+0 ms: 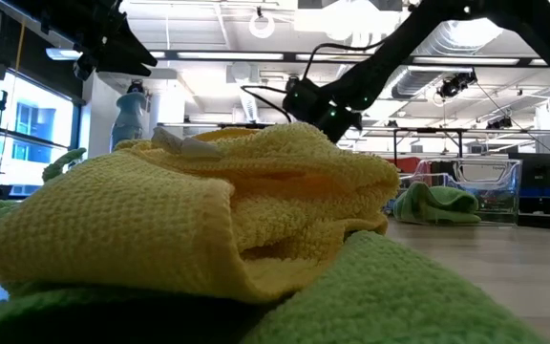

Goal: Sort microfiber towel by color & place in baskets
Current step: Put the right yellow microfiber cloth into the left transparent bin

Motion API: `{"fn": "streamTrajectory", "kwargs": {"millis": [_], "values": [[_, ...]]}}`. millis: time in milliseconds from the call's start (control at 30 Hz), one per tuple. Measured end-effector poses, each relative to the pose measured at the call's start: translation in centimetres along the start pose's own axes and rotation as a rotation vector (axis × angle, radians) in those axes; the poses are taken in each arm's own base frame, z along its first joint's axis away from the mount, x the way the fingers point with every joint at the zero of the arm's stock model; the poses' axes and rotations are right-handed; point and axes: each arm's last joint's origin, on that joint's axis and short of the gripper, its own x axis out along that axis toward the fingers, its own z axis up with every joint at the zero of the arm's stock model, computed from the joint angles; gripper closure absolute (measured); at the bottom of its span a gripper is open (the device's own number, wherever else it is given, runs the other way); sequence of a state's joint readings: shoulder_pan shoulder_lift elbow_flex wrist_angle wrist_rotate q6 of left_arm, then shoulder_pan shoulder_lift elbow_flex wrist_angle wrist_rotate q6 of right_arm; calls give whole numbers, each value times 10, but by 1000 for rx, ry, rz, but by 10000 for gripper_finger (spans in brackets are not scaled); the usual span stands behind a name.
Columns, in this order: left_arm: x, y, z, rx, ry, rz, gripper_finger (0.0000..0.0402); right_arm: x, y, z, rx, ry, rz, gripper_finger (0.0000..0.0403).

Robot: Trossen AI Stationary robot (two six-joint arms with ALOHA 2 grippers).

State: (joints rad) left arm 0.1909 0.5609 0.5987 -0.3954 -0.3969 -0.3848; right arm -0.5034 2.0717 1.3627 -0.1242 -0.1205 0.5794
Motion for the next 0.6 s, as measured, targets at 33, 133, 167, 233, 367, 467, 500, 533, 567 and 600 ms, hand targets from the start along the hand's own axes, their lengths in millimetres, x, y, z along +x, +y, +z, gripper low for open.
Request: {"fn": "streamTrajectory", "kwargs": {"millis": [33, 133, 167, 233, 367, 467, 500, 533, 567, 600], "values": [[0, 0, 0, -2, 0, 0, 275, 0, 0, 1, 3, -13, 3, 281], [0, 0, 0, -6, 0, 0, 275, 1, 0, 3, 35, -49, -17, 269], [0, 0, 0, -6, 0, 0, 275, 0, 0, 3, 49, -57, -29, 266], [0, 0, 0, -6, 0, 0, 275, 0, 0, 3, 65, -61, -36, 261], [0, 0, 0, -6, 0, 0, 275, -1, 1, 5, 65, -67, 2, 258], [0, 0, 0, -7, 0, 0, 275, -9, 6, 10, 56, -75, 53, 257], [0, 0, 0, -7, 0, 0, 275, -13, 7, 12, 47, -79, 55, 257], [0, 0, 0, -7, 0, 0, 275, -18, 8, 14, 45, -83, 56, 257], [0, 0, 0, -8, 0, -1, 275, -23, 9, 17, 45, -92, 60, 257], [0, 0, 0, -7, 0, -1, 275, -28, 9, 19, 42, -100, 62, 257]]}}
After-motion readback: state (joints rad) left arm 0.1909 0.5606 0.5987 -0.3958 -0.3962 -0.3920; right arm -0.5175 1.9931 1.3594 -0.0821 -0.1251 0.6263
